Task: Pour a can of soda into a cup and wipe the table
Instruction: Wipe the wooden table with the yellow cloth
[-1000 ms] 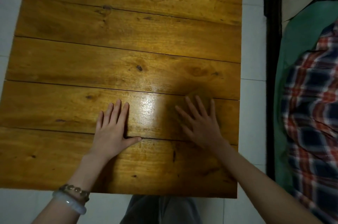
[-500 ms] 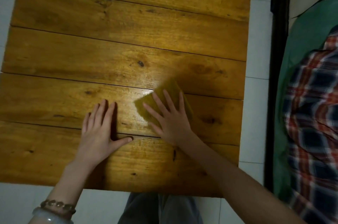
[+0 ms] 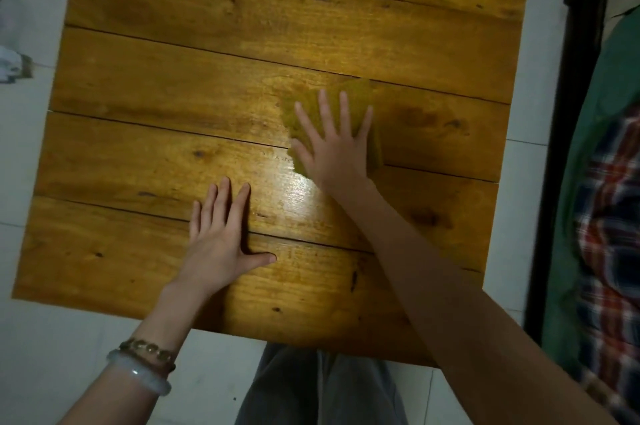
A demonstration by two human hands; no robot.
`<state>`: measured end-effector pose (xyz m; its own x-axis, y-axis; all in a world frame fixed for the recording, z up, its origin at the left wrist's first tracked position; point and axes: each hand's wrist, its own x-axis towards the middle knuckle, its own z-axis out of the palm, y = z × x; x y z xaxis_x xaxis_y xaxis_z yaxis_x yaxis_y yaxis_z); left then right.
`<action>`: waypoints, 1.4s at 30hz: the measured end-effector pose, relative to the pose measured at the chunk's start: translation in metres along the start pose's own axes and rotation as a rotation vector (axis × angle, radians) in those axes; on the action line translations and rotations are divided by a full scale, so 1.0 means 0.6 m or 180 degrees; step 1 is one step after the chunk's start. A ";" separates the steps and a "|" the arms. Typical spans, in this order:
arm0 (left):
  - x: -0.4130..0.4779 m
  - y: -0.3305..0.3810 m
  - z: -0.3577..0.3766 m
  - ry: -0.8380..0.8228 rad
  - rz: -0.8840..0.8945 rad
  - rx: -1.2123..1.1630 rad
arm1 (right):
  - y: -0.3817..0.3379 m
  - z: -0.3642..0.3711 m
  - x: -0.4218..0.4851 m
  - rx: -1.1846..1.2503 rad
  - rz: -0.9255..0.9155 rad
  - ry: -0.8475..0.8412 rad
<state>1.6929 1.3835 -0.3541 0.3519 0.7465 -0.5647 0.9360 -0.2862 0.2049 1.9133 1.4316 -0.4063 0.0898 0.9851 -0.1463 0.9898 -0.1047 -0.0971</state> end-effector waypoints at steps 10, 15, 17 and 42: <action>-0.002 0.004 -0.005 -0.0018 -0.0091 -0.0027 | 0.073 0.031 -0.271 -0.0089 -0.1206 -0.0111; 0.001 0.002 0.000 0.0012 -0.0084 -0.0001 | 0.153 0.003 -0.144 -0.0169 -0.0111 0.0018; 0.001 0.001 0.001 0.0021 -0.0092 -0.0027 | 0.120 0.001 -0.067 -0.0067 0.0299 0.0050; 0.007 0.006 -0.001 -0.0067 -0.0193 0.0177 | -0.067 -0.011 0.058 0.0066 -0.0350 -0.0121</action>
<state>1.6976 1.3861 -0.3550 0.2936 0.7509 -0.5915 0.9535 -0.2741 0.1253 1.8772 1.4712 -0.4011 -0.0240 0.9850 -0.1708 0.9909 0.0007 -0.1349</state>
